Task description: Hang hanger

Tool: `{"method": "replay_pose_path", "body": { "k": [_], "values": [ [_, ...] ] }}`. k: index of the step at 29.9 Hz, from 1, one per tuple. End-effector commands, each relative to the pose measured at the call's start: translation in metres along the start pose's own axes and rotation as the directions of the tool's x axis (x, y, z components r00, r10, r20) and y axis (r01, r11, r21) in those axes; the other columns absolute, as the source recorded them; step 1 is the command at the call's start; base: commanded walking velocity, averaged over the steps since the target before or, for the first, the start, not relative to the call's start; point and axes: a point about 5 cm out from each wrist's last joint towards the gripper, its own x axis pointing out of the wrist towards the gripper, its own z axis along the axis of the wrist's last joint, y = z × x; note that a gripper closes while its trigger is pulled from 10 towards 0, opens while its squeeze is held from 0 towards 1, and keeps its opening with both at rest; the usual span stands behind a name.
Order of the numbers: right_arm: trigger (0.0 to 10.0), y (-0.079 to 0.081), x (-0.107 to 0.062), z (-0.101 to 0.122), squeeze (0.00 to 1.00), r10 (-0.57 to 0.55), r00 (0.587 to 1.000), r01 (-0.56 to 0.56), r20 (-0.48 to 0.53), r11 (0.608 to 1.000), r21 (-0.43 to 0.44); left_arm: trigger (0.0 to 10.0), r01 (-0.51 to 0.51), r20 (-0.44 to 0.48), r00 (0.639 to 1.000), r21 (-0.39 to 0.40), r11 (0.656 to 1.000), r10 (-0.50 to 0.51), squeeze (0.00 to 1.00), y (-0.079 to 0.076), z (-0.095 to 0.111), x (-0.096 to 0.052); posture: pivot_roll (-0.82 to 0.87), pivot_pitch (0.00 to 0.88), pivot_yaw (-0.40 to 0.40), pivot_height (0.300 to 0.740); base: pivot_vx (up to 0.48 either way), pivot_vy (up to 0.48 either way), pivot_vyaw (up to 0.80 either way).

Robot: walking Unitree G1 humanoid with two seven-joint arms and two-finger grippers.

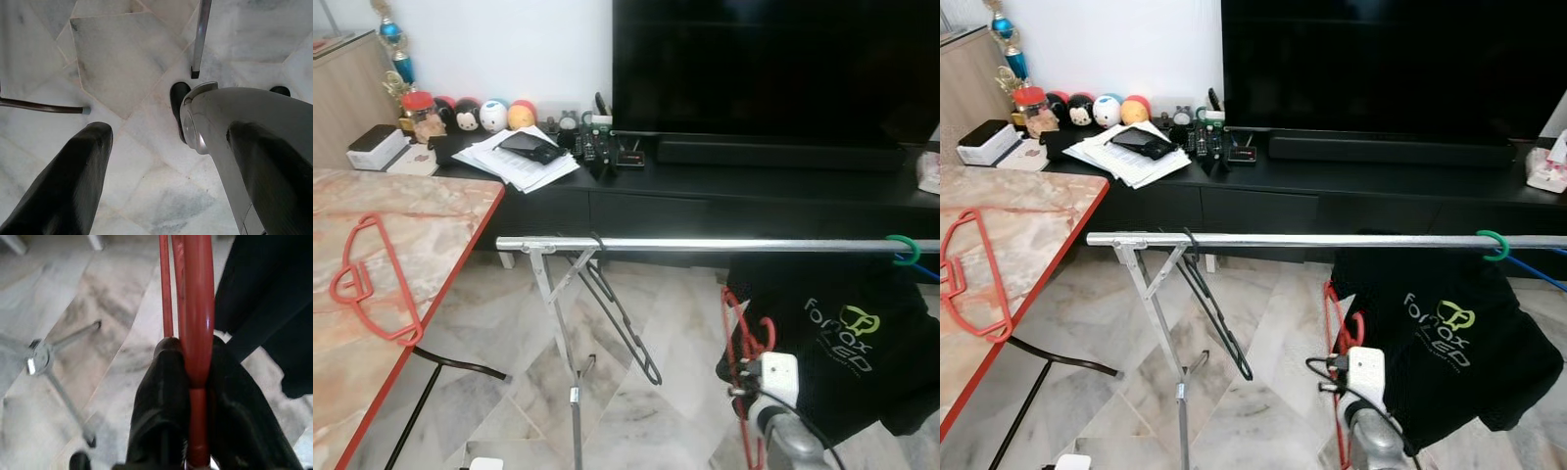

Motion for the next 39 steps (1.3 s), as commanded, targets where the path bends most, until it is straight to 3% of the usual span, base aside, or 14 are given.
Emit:
{"method": "replay_pose_path", "body": {
  "k": [1, 10, 22, 29, 31, 39],
  "values": [
    [10.0, -0.003, 0.002, 0.010, 0.00, -0.003, 0.999, 0.003, 0.044, 1.000, -0.005, 10.0, 0.010, -0.025, 1.000, 0.027, 1.000, -0.010, 0.00, -0.005, -0.002, 0.001, 0.00, 0.000, -0.011, 0.740, 0.000, -0.266, 0.00],
    [10.0, 0.001, 0.005, 0.021, 0.00, 0.016, 0.996, -0.015, 0.085, 1.000, -0.019, 10.0, 0.030, -0.004, 1.000, 0.033, 0.999, -0.030, 0.00, -0.016, 0.007, 0.004, 0.00, 0.000, -0.015, 0.740, 0.000, -0.345, 0.00],
    [10.0, 0.003, 0.008, 0.040, 0.00, 0.016, 0.988, -0.012, 0.153, 1.000, -0.029, 10.0, 0.023, 0.003, 1.000, 0.026, 0.999, -0.023, 0.00, -0.008, -0.002, 0.001, 0.00, 0.000, -0.019, 0.740, 0.000, -0.052, 0.00],
    [10.0, 0.000, 0.011, 0.063, 0.00, -0.009, 0.969, 0.014, 0.245, 1.000, -0.020, 10.0, 0.034, 0.019, 0.999, 0.030, 0.999, -0.035, 0.00, -0.012, 0.005, 0.002, 0.00, 0.000, -0.017, 0.740, 0.000, 0.000, 0.00],
    [10.0, -0.004, 0.012, 0.080, 0.00, -0.065, 0.950, 0.069, 0.305, 0.998, -0.003, 10.0, 0.040, 0.023, 0.999, 0.034, 0.999, -0.041, 0.00, -0.013, 0.006, 0.002, 0.00, 0.000, -0.017, 0.740, 0.000, 0.000, 0.00],
    [10.0, -0.006, 0.013, 0.110, 0.00, -0.177, 0.907, 0.160, 0.381, 0.984, 0.076, 10.0, 0.043, 0.023, 0.999, 0.040, 0.998, -0.044, 0.00, -0.012, 0.007, 0.002, 0.00, 0.000, -0.016, 0.740, 0.000, 0.000, 0.00]
  ]
}}
